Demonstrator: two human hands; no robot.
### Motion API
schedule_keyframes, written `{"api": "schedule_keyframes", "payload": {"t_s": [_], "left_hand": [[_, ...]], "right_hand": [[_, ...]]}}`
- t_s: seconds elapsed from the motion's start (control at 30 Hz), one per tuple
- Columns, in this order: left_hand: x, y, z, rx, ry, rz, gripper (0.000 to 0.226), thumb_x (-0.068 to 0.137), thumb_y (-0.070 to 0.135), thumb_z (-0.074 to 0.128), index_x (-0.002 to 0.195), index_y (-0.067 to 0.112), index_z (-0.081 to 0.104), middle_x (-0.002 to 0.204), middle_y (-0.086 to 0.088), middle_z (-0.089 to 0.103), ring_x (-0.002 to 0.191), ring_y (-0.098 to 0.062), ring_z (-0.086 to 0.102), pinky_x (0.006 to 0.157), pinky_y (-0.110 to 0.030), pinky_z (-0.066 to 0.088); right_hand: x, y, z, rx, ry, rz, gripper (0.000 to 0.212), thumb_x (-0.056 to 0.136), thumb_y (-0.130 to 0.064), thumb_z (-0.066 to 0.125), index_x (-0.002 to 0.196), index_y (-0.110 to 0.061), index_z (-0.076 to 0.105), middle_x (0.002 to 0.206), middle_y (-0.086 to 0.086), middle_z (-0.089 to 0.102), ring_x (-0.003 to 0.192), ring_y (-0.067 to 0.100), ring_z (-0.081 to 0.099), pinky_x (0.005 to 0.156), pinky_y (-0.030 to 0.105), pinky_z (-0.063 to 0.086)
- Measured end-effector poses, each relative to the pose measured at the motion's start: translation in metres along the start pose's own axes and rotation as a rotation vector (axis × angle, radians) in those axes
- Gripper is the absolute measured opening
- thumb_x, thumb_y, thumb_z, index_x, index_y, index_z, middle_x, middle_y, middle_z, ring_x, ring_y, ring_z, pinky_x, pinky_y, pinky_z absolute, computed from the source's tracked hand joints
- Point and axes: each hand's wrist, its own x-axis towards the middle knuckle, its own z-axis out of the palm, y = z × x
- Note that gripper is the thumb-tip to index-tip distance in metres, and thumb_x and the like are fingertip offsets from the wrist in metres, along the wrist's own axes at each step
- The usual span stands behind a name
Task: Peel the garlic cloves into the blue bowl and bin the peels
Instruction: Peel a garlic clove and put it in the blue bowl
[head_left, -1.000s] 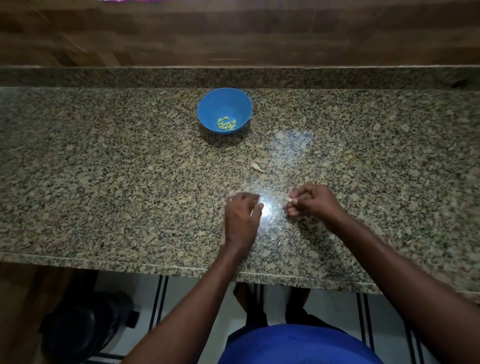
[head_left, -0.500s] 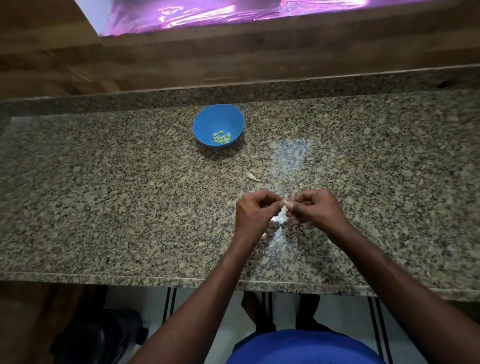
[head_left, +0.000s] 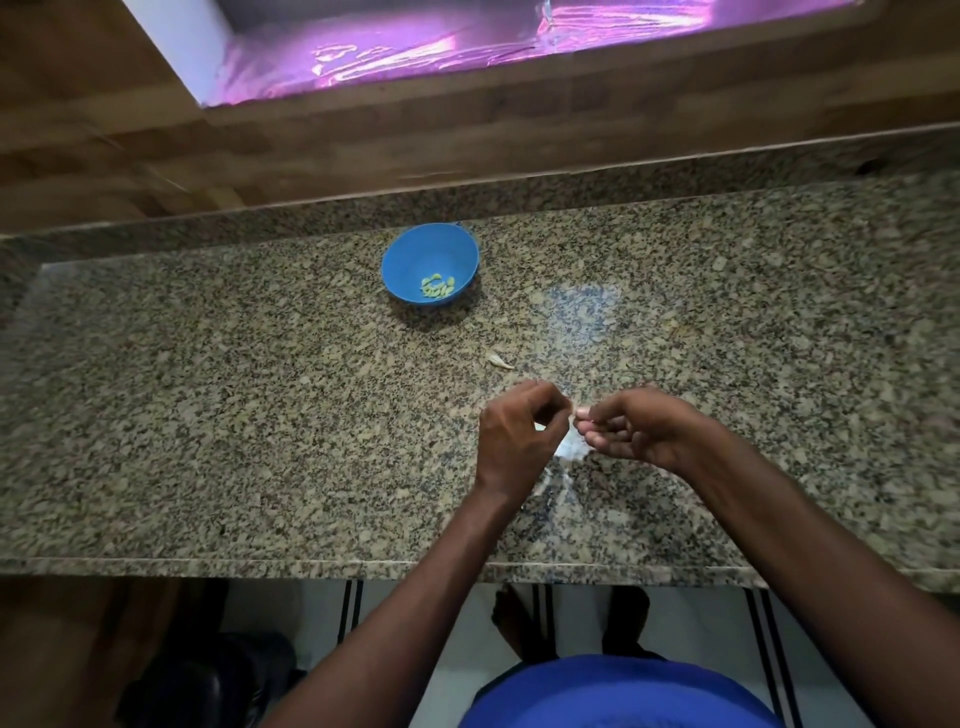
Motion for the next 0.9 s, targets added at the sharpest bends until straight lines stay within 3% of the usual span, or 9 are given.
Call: {"api": "schedule_keyframes", "payload": {"t_s": [0.1,0.23,0.33,0.43,0.5,0.67,0.77,0.9], "left_hand": [[0.001,0.002,0.000,0.028,0.003,-0.075,0.012,0.087,0.012,0.074,0.076,0.016,0.068,0.072,0.006,0.066,0.065,-0.010,0.064,0.059,-0.034,0.057],[0.004,0.013,0.004,-0.089,0.014,-0.436,0.008,0.084,0.018,0.077,0.079,0.016,0.070,0.072,0.004,0.071,0.066,-0.010,0.068,0.062,-0.029,0.060],[0.010,0.022,0.005,-0.400,0.057,-0.773,0.004,0.084,0.006,0.075,0.083,0.003,0.073,0.075,-0.008,0.075,0.060,-0.014,0.069,0.062,-0.030,0.062],[0.014,0.026,0.004,-0.531,0.079,-0.902,0.005,0.086,0.001,0.073,0.083,-0.003,0.073,0.071,-0.011,0.071,0.054,-0.012,0.065,0.054,-0.023,0.055],[0.015,0.026,0.001,-0.538,0.067,-0.913,0.006,0.086,0.001,0.072,0.081,-0.002,0.073,0.068,-0.009,0.070,0.054,-0.012,0.063,0.053,-0.023,0.054],[0.022,0.015,-0.012,-0.584,-0.143,-0.857,0.007,0.091,0.007,0.074,0.090,0.000,0.073,0.081,-0.014,0.075,0.066,-0.017,0.070,0.061,-0.025,0.059],[0.021,0.003,-0.015,-0.442,-0.186,-0.735,0.014,0.092,0.017,0.077,0.094,0.004,0.076,0.085,-0.013,0.077,0.071,-0.020,0.072,0.067,-0.032,0.062],[0.019,-0.006,-0.010,-0.190,-0.165,-0.654,0.013,0.083,0.020,0.086,0.081,0.012,0.076,0.079,-0.002,0.076,0.074,-0.017,0.075,0.069,-0.035,0.065]], "right_hand": [[-0.010,0.002,-0.001,-0.113,0.041,-0.149,0.009,0.090,0.000,0.071,0.092,0.007,0.069,0.080,0.018,0.075,0.065,0.021,0.071,0.064,0.029,0.063],[-0.011,0.014,0.010,-0.418,0.252,-0.518,0.009,0.089,-0.006,0.076,0.084,-0.002,0.069,0.074,0.014,0.075,0.062,0.021,0.073,0.063,0.037,0.064],[-0.006,0.021,0.016,-0.766,0.480,-0.800,0.012,0.085,-0.014,0.081,0.079,-0.013,0.071,0.067,-0.002,0.069,0.057,0.010,0.066,0.048,0.012,0.049],[-0.004,0.028,0.015,-0.891,0.537,-0.986,0.013,0.086,-0.011,0.079,0.081,-0.013,0.068,0.067,-0.003,0.065,0.055,0.008,0.058,0.047,0.008,0.036],[-0.002,0.031,0.013,-0.959,0.562,-1.051,0.014,0.087,-0.008,0.078,0.081,-0.013,0.066,0.066,-0.002,0.064,0.054,0.011,0.058,0.051,0.012,0.037],[-0.002,0.024,0.006,-0.822,0.540,-0.959,0.007,0.090,-0.014,0.077,0.086,-0.013,0.072,0.068,-0.004,0.066,0.056,0.006,0.061,0.050,0.016,0.042],[0.001,0.020,0.002,-0.599,0.426,-0.759,0.004,0.092,-0.014,0.075,0.089,-0.011,0.073,0.072,0.000,0.074,0.059,0.013,0.072,0.056,0.030,0.061],[0.006,0.019,-0.003,-0.374,0.301,-0.640,0.009,0.094,-0.008,0.071,0.093,0.001,0.072,0.074,0.010,0.076,0.065,0.026,0.075,0.061,0.036,0.064]]}}
